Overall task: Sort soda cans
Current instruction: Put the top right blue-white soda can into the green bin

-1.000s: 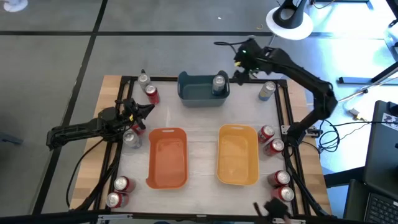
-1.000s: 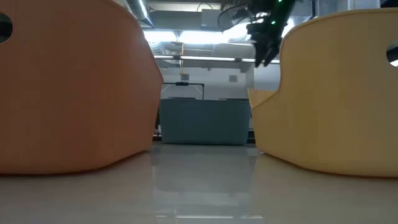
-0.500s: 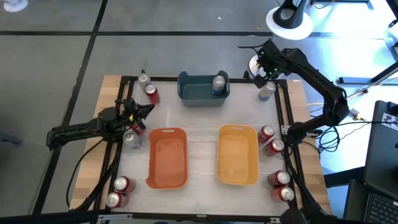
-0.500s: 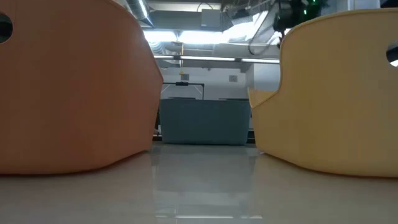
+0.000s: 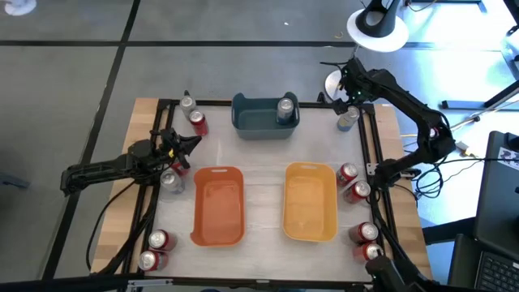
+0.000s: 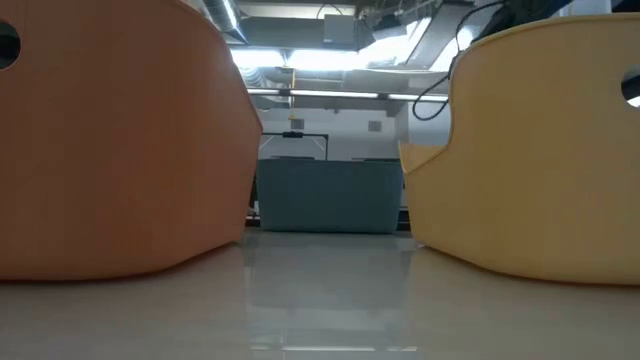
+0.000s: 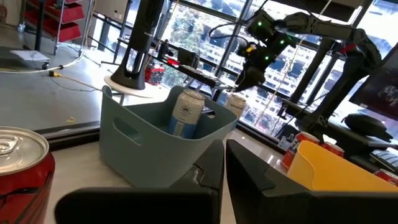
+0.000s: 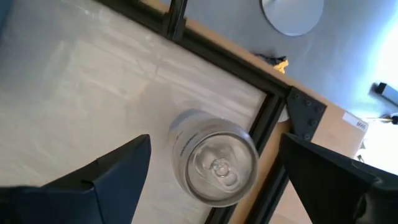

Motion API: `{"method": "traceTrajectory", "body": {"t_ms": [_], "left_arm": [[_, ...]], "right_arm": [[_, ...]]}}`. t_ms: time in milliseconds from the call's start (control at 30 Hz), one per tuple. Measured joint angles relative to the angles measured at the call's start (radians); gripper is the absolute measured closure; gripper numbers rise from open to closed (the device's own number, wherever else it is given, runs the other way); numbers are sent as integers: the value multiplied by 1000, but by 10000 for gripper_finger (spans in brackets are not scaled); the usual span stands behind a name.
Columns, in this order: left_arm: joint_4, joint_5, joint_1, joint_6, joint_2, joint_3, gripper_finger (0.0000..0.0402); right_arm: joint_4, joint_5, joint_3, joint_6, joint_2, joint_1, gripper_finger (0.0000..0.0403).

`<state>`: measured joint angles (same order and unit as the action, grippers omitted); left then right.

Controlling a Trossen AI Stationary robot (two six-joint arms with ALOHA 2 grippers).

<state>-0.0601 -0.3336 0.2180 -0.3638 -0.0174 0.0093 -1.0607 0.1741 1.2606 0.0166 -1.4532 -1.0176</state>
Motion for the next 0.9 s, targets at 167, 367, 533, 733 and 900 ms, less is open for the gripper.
{"method": "traceTrajectory", "body": {"t_ms": [167,367,533,733,900], "left_arm": [[0,0,0,-2,0,0,391],[0,0,0,-3,0,0,391],[0,0,0,-3,0,0,391],[0,0,0,-4,0,0,391],[0,0,0,-4,0,0,391]], "right_arm": [[-5,10,-15,-48,-42,3,48],[-6,45,-15,-50,-93,3,48],[-14,51,-15,-48,-123,4,48],[-29,53,-15,-52,-166,4,48],[-43,43,-15,-66,-202,3,48]]}}
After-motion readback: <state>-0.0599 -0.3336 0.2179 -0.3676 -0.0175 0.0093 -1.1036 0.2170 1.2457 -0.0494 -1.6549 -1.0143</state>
